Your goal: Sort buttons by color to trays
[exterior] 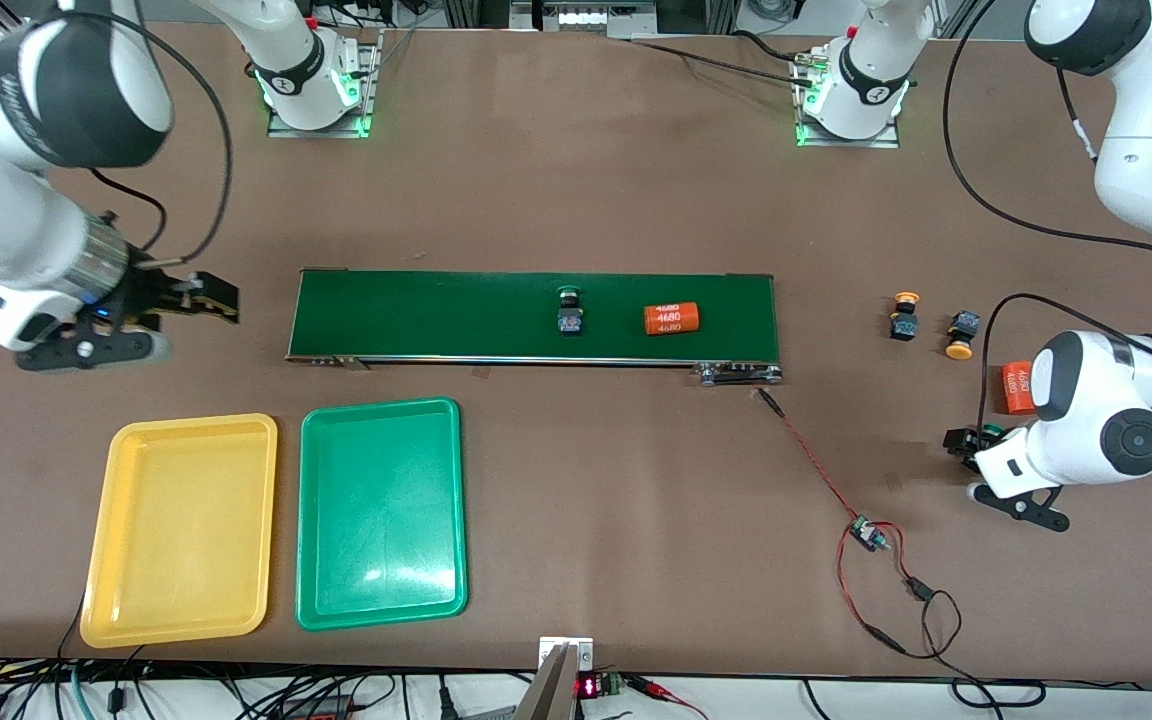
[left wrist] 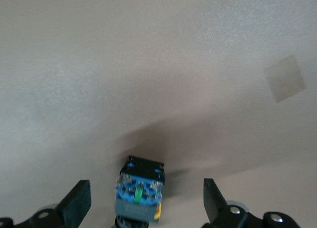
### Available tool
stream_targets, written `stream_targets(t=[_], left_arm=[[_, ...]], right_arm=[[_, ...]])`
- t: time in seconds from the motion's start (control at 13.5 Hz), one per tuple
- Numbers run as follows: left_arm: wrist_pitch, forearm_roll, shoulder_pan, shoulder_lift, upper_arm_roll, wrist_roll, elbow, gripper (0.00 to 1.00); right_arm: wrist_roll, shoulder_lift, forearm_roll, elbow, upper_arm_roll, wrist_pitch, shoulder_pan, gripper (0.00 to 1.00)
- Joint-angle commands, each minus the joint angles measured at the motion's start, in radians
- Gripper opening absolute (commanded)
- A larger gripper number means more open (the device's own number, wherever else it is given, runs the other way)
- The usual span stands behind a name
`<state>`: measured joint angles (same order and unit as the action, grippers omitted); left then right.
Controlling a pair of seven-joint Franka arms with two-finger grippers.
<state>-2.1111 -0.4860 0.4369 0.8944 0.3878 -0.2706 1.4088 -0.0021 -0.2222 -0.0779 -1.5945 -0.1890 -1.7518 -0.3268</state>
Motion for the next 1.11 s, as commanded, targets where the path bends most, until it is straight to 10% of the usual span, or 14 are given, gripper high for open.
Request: stream_targets(t=[0.0,0.07,0.3,0.59,1.04], left_arm=[[-0.018,-0.023,0.014,0.011,0.014,-0.062,-0.010,0.83],[-0.010,-0.022,0.013,0.008,0.014,-0.061,-0.002,0.53],[-0.004,-0.022,0.016,0.005,0.014,-0.061,0.002,0.11],[0.178,-0.006,-0.024,-0.061,0.084,-0.012,-0.017,0.13],[0.460,-0.003,-0.029,-0.091,0.397,0.523,-0.002,0.12]], right_arm=[[0.013,-0.032,-0.028,0.013,-0.003,-0.009,-0.070,1.00],[0.042,-0.048,-0.023,0.016,-0.003,-0.011,-0.119,1.00],[0.244,-0.104,-0.028,0.015,0.000,-0.028,-0.227,1.00],[0.391,-0.195,-0.028,0.015,0.002,-0.129,-0.359,1.00],[0.625,-0.331,-0.028,0.015,0.003,-0.291,-0.509,1.00]])
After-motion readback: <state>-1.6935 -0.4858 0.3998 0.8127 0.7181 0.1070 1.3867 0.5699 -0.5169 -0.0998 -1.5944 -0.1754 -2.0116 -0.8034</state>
